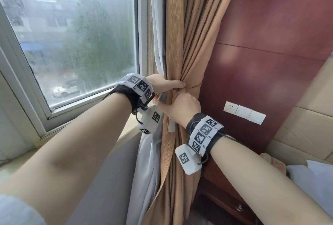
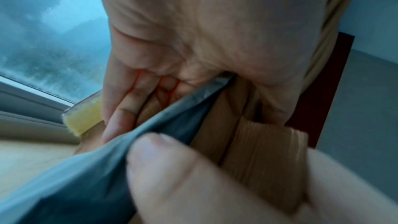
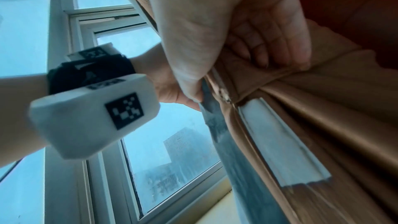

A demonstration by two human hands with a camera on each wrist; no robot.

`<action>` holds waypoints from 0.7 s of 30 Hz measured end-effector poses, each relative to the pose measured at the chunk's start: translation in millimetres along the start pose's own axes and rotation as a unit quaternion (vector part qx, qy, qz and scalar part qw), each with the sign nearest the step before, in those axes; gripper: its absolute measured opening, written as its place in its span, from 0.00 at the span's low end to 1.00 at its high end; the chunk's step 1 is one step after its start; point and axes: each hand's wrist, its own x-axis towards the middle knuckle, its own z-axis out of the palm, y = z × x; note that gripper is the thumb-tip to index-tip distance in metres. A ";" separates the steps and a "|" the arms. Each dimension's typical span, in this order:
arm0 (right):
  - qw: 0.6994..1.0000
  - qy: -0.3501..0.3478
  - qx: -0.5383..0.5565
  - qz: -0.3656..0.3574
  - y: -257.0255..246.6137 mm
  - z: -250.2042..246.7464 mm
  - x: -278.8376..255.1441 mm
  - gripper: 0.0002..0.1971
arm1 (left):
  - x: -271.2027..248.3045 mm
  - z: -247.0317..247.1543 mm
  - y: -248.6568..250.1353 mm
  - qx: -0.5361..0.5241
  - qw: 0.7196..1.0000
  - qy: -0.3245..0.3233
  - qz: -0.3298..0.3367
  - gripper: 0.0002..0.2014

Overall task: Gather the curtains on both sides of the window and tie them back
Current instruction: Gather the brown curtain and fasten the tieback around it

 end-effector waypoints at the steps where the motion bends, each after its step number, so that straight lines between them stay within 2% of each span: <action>1: 1.000 -0.014 -0.011 0.004 -2.0 -1.1 1.6 0.48 | -2.1 -0.7 1.0 -0.005 1.000 -0.004 -0.005 0.45; 3: 0.999 -0.026 -0.043 0.002 -4.4 -1.8 7.1 0.45 | -6.9 -4.5 1.8 -0.030 0.999 -0.033 -0.011 0.36; 5: 0.999 -0.013 -0.048 0.003 -4.7 -1.7 12.0 0.35 | -11.7 -10.6 2.3 -0.094 0.992 -0.085 -0.010 0.20; 7: 0.999 -0.002 -0.037 0.009 -3.4 -2.2 13.3 0.28 | -10.6 -16.4 -2.1 -0.121 0.988 -0.101 -0.007 0.10; 9: 0.999 -0.003 -0.041 -0.002 -2.7 -3.3 13.1 0.25 | -6.6 -18.1 -8.6 -0.054 0.996 -0.060 -0.032 0.12; 11: 0.999 -0.008 -0.049 -0.018 -4.0 -4.8 11.8 0.22 | -2.0 -16.7 -11.0 0.043 0.998 -0.019 -0.028 0.09; 13: 0.998 -0.014 -0.049 -0.027 -5.4 -4.9 12.0 0.20 | -1.8 -12.2 -8.9 0.151 0.988 0.006 -0.034 0.06; 14: 0.998 -0.018 -0.047 -0.027 -5.9 -4.3 12.6 0.18 | 0.7 -10.3 -9.8 0.186 0.981 0.029 -0.040 0.10; 16: 0.998 -0.023 -0.045 -0.026 -6.0 -2.3 14.5 0.16 | 5.5 -9.4 -12.4 0.204 0.976 0.050 -0.059 0.12; 19: 0.999 -0.021 -0.044 -0.022 -4.0 -0.7 17.7 0.16 | 6.7 -13.2 -15.6 0.229 0.969 0.071 -0.063 0.06; 21: 0.999 -0.019 -0.042 -0.020 -1.9 0.2 19.5 0.15 | 10.1 -14.8 -20.6 0.241 0.964 0.084 -0.072 0.07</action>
